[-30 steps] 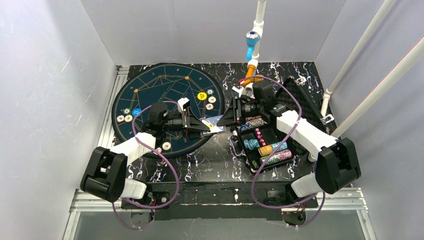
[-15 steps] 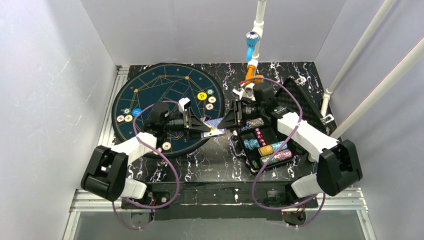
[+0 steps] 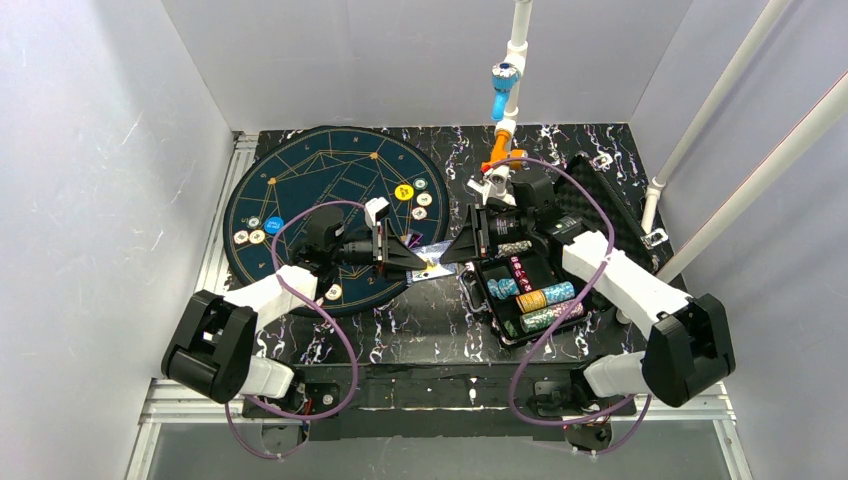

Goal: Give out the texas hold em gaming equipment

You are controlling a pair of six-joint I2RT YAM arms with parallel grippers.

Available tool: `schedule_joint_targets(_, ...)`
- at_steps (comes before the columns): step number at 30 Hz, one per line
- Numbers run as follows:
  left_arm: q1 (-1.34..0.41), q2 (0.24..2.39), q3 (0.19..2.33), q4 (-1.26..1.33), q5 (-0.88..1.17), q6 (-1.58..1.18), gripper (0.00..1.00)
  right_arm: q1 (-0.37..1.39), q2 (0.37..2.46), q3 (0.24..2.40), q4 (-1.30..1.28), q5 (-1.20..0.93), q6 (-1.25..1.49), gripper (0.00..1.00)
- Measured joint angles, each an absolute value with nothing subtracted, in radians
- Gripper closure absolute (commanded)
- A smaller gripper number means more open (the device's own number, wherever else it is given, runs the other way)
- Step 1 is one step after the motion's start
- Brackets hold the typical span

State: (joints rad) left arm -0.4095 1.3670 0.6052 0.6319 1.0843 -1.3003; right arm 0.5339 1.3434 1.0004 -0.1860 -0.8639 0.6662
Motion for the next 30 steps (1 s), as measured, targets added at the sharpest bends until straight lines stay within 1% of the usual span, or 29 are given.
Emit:
schedule_joint_targets(7, -0.419, 1.367, 0.620, 0.636, 1.090, -1.298, 0.59, 0.539, 1.295, 1.000, -0.234, -0.839, 0.611, 0.99)
schedule_joint_targets(13, -0.422, 1.364, 0.620, 0.638, 1.088, -1.298, 0.58, 0.539, 1.287, 0.983, -0.222, -0.841, 0.639, 0.99)
schedule_joint_targets(15, -0.423, 1.364, 0.620, 0.634, 1.087, -1.298, 0.61, 0.539, 1.287, 0.971, -0.218, -0.841, 0.657, 0.99)
schedule_joint_targets(18, -0.423, 1.364, 0.618, 0.626, 1.086, -1.299, 0.69, 0.539, 1.287, 0.967, -0.218, -0.841, 0.684, 0.99)
schedule_joint_targets(19, -0.423, 1.364, 0.617, 0.627, 1.087, -1.300, 0.72, 0.539, 1.287, 0.967, -0.218, -0.839, 0.688, 0.99)
schedule_joint_targets(20, -0.423, 1.364, 0.617, 0.628, 1.088, -1.300, 0.75, 0.539, 1.287, 0.967, -0.222, -0.838, 0.696, 0.97)
schedule_joint_targets(22, -0.423, 1.364, 0.616, 0.633, 1.092, -1.300, 0.80, 0.539, 1.287, 0.967, -0.236, -0.833, 0.706, 0.85)
schedule_joint_targets(23, -0.423, 1.364, 0.616, 0.637, 1.095, -1.300, 0.82, 0.539, 1.287, 0.967, -0.241, -0.833, 0.712, 0.81)
schedule_joint_targets(25, -0.423, 1.364, 0.616, 0.648, 1.102, -1.299, 0.83, 0.538, 1.288, 0.967, -0.248, -0.833, 0.723, 0.73)
schedule_joint_targets(26, -0.423, 1.364, 0.616, 0.650, 1.102, -1.300, 0.82, 0.538, 1.288, 0.967, -0.249, -0.833, 0.727, 0.66)
schedule_joint_targets(27, -0.423, 1.364, 0.615, 0.650, 1.103, -1.301, 0.81, 0.538, 1.288, 0.967, -0.252, -0.833, 0.730, 0.64)
schedule_joint_targets(28, -0.423, 1.364, 0.615, 0.650, 1.103, -1.302, 0.78, 0.538, 1.288, 0.967, -0.254, -0.833, 0.733, 0.63)
schedule_joint_targets(29, -0.423, 1.364, 0.615, 0.650, 1.104, -1.302, 0.76, 0.538, 1.288, 0.967, -0.257, -0.832, 0.735, 0.68)
schedule_joint_targets(30, -0.423, 1.364, 0.615, 0.650, 1.104, -1.304, 0.73, 0.538, 1.288, 0.967, -0.260, -0.830, 0.735, 0.74)
